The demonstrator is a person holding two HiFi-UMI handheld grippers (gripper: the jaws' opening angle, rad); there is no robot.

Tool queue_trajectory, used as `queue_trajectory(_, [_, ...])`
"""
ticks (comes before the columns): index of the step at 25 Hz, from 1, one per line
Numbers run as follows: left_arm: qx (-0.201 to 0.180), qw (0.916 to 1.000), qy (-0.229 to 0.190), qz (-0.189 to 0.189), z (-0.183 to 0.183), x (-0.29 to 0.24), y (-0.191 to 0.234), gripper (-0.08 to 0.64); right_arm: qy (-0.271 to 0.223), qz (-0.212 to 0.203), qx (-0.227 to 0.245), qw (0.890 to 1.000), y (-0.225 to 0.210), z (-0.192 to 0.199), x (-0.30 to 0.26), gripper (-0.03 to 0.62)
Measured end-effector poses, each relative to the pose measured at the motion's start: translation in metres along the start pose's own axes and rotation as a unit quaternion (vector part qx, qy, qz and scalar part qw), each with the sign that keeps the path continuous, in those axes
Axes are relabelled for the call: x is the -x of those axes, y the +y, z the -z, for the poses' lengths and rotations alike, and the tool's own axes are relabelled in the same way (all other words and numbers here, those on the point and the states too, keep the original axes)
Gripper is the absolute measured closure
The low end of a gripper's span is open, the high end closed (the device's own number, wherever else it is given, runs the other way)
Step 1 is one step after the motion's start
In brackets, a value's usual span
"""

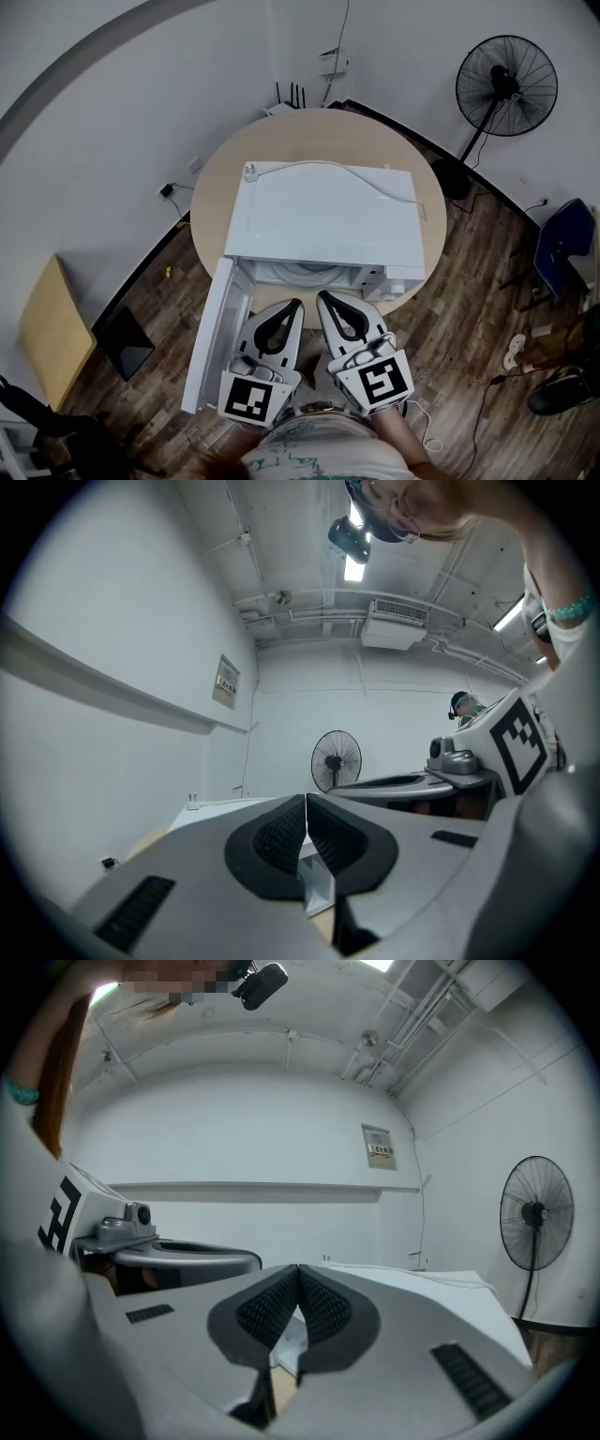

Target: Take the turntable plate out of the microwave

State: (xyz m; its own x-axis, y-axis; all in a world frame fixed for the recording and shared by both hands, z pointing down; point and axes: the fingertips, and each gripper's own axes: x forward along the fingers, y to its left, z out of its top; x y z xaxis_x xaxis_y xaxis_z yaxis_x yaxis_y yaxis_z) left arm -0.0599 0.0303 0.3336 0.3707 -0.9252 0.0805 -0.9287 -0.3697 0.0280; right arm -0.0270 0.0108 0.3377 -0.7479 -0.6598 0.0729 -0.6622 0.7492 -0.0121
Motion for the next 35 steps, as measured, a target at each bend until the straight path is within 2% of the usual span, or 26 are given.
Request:
queue_trajectory(11, [-0.009,0.9995,-0.008,-0.028,-0.013,-0.069,0.007,0.545,-0.016,-0.031,0.014,0.999,-0.064,-0.016,-0.027,0.601])
queue_trajectory(18, [-0.014,0.9991,-0.001,-0.04,-0.011,-0.09,0.009,0.545,-0.01,-0.048,0.018,0.999,-0.077,-0.007,-0.033,0.601])
queue_trajectory(26, [-0.015,0.9998,0.0,-0.017,-0.011,-0.103,0.022,0.545,-0.005,-0.016,0.007,1.0,-0.085,-0.004,-0.044,0.601])
queue_trajectory(29, [-0.013,0.9999,-0.005,0.003,-0.012,-0.103,0.031,0.545,-0.002,0.0,0.007,1.0,-0.082,-0.005,-0.053,0.601])
queue_trajectory(35, [-0.021,0.9987,0.012,0.045,-0.005,-0.101,0.041,0.545,0.009,0.042,-0.006,0.999,-0.076,0.003,-0.066,0.601])
